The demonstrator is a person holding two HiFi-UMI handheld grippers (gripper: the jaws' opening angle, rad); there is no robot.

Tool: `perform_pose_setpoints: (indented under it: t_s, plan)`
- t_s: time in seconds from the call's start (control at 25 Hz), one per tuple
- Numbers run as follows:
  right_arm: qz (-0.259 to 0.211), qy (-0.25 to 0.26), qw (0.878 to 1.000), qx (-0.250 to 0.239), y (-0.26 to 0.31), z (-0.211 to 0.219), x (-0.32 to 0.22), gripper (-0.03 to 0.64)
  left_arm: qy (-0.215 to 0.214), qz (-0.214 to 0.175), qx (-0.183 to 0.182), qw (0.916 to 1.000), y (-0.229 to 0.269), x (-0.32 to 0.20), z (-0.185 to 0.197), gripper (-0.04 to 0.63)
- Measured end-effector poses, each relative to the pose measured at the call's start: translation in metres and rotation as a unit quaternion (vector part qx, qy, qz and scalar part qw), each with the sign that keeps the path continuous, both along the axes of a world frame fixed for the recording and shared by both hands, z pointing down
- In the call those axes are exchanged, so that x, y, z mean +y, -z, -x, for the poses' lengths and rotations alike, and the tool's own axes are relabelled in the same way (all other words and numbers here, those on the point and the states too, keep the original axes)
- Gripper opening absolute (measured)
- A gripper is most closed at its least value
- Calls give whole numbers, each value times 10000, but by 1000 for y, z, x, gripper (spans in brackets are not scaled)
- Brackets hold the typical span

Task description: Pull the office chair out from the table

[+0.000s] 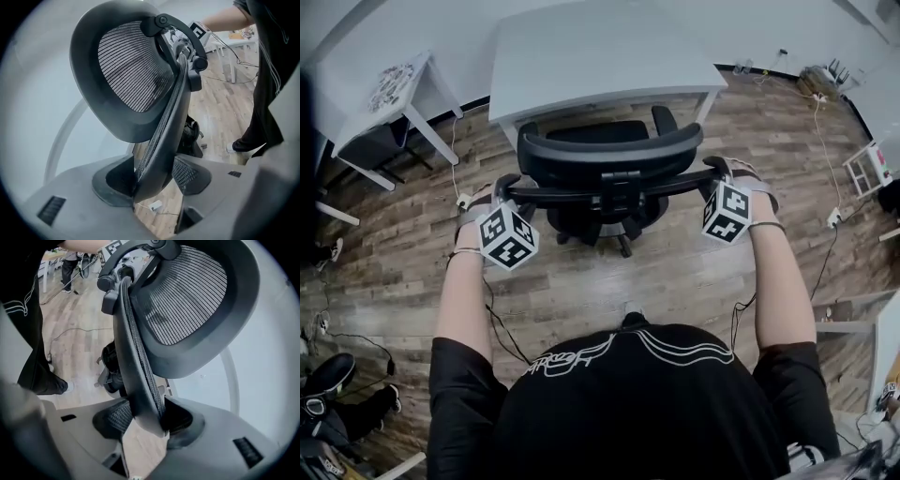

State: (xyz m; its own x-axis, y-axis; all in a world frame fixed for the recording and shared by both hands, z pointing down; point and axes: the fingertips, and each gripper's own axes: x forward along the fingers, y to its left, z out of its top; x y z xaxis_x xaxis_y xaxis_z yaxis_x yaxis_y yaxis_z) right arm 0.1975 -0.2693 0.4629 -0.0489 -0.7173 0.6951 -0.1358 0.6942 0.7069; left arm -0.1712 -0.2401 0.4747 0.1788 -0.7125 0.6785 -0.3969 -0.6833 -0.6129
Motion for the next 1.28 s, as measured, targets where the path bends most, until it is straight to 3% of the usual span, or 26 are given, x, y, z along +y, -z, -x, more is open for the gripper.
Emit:
perform_pose_setpoints:
  t_s: [0.48,0.72,1.28]
  plan:
    - [-229,-257,9994,-64,-2,14,86,215,-283,-174,38,9994,0,75,14,235]
    - [-407,-378,9984,-71,-32,19,162,215,-383,-483,47,9981,-28,150,18,235]
    - [-278,-478,9985,-27,-1,27,182,216,-589,-656,108,9960,6,172,25,235]
